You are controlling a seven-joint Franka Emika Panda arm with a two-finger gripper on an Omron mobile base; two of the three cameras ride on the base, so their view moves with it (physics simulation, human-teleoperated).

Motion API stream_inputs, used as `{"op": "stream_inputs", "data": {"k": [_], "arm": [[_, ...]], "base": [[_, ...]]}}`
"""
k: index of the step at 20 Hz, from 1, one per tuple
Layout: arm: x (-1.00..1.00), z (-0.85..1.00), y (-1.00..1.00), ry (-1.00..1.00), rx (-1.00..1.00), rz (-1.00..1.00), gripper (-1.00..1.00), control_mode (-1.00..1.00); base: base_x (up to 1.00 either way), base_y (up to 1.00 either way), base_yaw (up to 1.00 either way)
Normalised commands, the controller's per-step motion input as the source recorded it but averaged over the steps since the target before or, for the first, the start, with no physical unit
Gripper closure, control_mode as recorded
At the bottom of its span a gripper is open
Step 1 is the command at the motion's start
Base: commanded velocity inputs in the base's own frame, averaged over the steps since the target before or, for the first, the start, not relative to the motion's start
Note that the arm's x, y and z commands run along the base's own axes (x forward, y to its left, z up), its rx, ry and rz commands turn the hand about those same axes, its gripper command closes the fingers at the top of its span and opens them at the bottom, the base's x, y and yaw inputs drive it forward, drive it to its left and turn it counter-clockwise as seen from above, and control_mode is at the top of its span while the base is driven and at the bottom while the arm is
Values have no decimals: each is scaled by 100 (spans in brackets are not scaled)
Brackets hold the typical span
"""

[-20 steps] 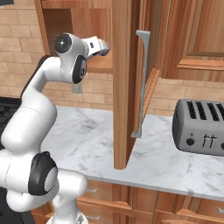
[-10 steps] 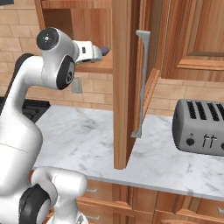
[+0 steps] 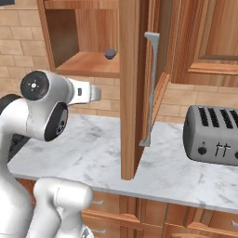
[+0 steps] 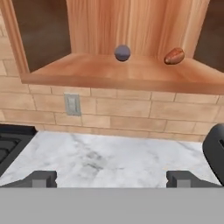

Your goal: Pick the sweet potato, eggplant from the counter and place them in the cabinet. Then close the cabinet.

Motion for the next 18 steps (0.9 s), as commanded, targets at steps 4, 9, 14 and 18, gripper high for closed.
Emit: {"op": "stream_inputs", "data": {"k": [4,9,14,18], "arm": [[-87,-85,-9,-12,19,-4,-100,-100],[-51,-82,-13,-15,25,-1,-100,-100],[-8,-66,-19,-14,26,0,-100,-100],[-4,-100,0,-27,15,0,-100,-100]], "base": [[0,0,0],[0,0,0],[0,0,0],[0,0,0]]}}
